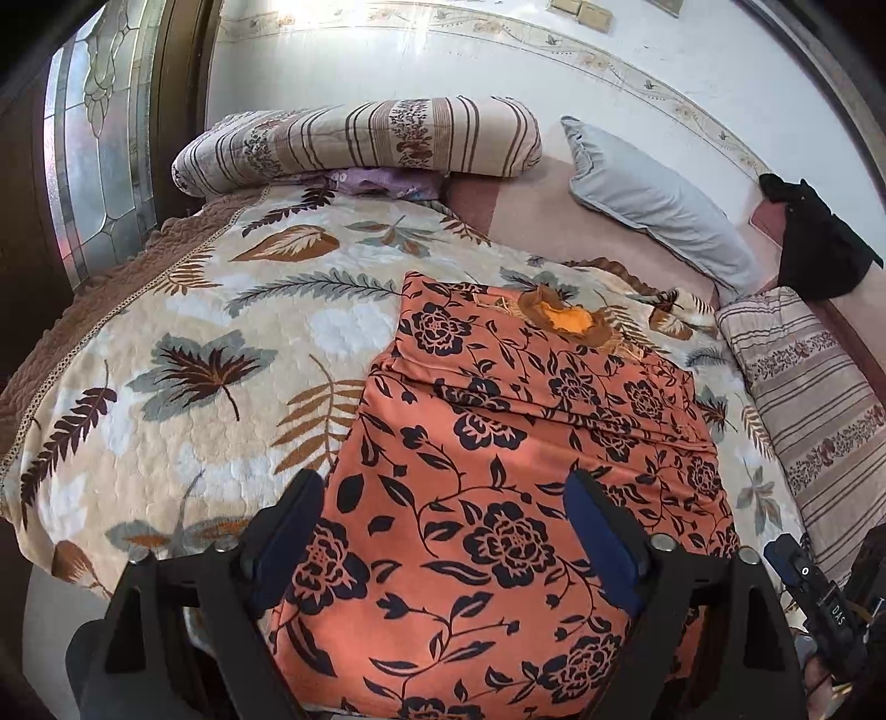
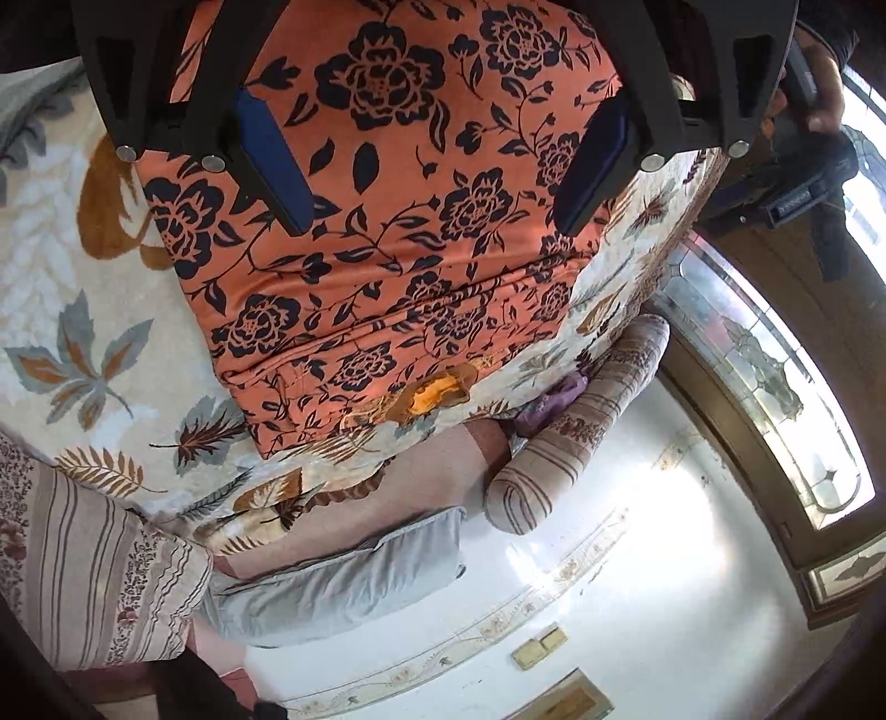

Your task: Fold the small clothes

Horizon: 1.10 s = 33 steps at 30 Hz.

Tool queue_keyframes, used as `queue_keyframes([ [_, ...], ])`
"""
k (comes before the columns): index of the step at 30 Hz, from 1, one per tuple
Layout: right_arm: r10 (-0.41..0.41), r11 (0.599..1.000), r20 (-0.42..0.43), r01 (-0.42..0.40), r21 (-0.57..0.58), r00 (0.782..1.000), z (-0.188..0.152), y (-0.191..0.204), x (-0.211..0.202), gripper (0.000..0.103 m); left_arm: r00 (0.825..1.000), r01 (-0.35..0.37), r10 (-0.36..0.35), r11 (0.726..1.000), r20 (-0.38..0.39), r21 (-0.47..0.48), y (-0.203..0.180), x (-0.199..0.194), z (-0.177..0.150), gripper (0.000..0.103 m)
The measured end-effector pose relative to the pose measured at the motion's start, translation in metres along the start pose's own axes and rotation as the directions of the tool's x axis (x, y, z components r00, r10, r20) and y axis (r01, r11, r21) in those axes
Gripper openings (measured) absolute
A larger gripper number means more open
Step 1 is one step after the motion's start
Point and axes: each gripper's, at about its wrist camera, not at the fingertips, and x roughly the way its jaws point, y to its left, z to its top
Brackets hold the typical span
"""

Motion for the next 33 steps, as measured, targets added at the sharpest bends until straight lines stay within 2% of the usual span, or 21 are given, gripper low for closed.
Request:
queue_keyframes([
  [4, 0.012, 1.000, -0.030, -0.012, 0.020, 0.999, -0.008, -0.005, 0.002, 0.090, 0.999, -0.020, 0.020, 1.000, -0.032, -0.005, -0.003, 0.003, -0.011, 0.094],
  [7, 0.026, 0.995, -0.062, -0.020, 0.099, 0.998, -0.013, -0.021, 0.005, 0.090, 0.998, -0.024, 0.023, 0.999, -0.058, -0.023, -0.001, 0.008, -0.021, 0.094],
  [11, -0.034, 0.974, -0.141, 0.064, 0.215, 0.989, -0.023, -0.050, 0.014, 0.090, 0.994, -0.055, 0.053, 0.998, -0.094, -0.018, 0.006, 0.020, -0.036, 0.094],
  [13, -0.034, 0.961, -0.187, 0.084, 0.265, 0.982, -0.030, -0.062, 0.021, 0.090, 0.991, -0.063, 0.059, 0.998, -0.123, -0.026, 0.014, 0.031, -0.043, 0.094],
  [15, -0.027, 0.952, -0.199, 0.086, 0.295, 0.980, -0.031, -0.068, 0.024, 0.090, 0.986, -0.079, 0.072, 0.996, -0.153, -0.039, 0.022, 0.043, -0.048, 0.094],
  [18, -0.015, 0.953, -0.192, 0.073, 0.295, 0.981, -0.023, -0.067, 0.027, 0.090, 0.985, -0.080, 0.071, 0.996, -0.157, -0.047, 0.032, 0.053, -0.048, 0.094],
  [21, 0.023, 0.965, -0.194, 0.029, 0.260, 0.981, -0.001, -0.057, 0.038, 0.090, 0.985, -0.093, 0.087, 0.995, -0.149, -0.036, 0.039, 0.063, -0.043, 0.094],
  [25, 0.007, 0.987, -0.202, 0.026, 0.160, 0.979, 0.048, -0.045, 0.071, 0.090, 0.986, -0.081, 0.073, 0.996, -0.151, -0.048, 0.047, 0.077, -0.039, 0.094],
  [29, 0.029, 0.979, -0.162, 0.004, 0.202, 0.986, 0.103, -0.059, 0.117, 0.090, 0.986, -0.070, 0.064, 0.997, -0.156, -0.031, 0.052, 0.091, -0.037, 0.094],
  [33, 0.021, 0.964, -0.170, 0.025, 0.264, 0.985, 0.139, -0.088, 0.176, 0.090, 0.985, -0.052, 0.046, 0.998, -0.168, -0.030, 0.056, 0.102, -0.039, 0.094],
])
